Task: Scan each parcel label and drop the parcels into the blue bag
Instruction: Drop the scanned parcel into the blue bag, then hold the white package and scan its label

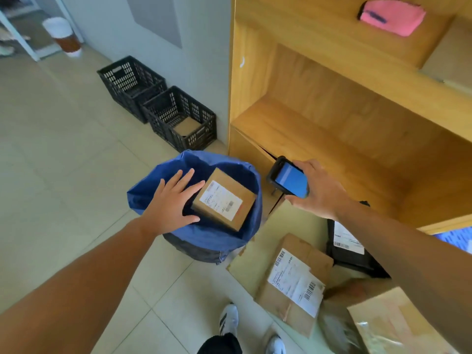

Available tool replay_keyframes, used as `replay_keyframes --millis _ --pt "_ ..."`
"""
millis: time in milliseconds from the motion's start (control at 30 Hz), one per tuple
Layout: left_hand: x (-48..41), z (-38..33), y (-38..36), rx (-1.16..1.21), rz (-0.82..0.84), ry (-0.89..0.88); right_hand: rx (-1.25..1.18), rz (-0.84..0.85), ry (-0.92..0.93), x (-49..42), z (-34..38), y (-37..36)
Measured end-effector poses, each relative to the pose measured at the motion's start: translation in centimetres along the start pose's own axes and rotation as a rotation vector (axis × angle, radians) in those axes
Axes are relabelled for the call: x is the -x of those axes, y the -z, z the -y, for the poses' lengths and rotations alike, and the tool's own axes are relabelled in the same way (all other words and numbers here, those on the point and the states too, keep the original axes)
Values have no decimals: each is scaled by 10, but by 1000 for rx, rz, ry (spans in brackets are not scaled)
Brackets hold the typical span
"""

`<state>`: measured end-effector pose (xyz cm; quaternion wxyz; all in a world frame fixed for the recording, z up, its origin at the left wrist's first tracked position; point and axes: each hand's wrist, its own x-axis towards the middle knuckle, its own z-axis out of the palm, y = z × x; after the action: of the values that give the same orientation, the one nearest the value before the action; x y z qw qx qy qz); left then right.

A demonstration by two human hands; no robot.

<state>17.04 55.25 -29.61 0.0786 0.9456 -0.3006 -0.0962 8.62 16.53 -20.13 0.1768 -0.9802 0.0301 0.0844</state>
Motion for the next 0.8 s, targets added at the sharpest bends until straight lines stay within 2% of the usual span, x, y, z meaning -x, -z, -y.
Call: replay_keyframes --millis 267,400,667,800 --pt "-24 -60 34 10 -74 -208 54 -28 -22 29 -10 14" --pt "-35 -109 45 47 -78 -293 30 -105 -90 66 -29 26" --pt "-62 -252 37 108 28 -511 84 -183 -330 198 -105 47" --pt "-70 -338 28 77 26 -658 117 -213 -476 275 -151 64"
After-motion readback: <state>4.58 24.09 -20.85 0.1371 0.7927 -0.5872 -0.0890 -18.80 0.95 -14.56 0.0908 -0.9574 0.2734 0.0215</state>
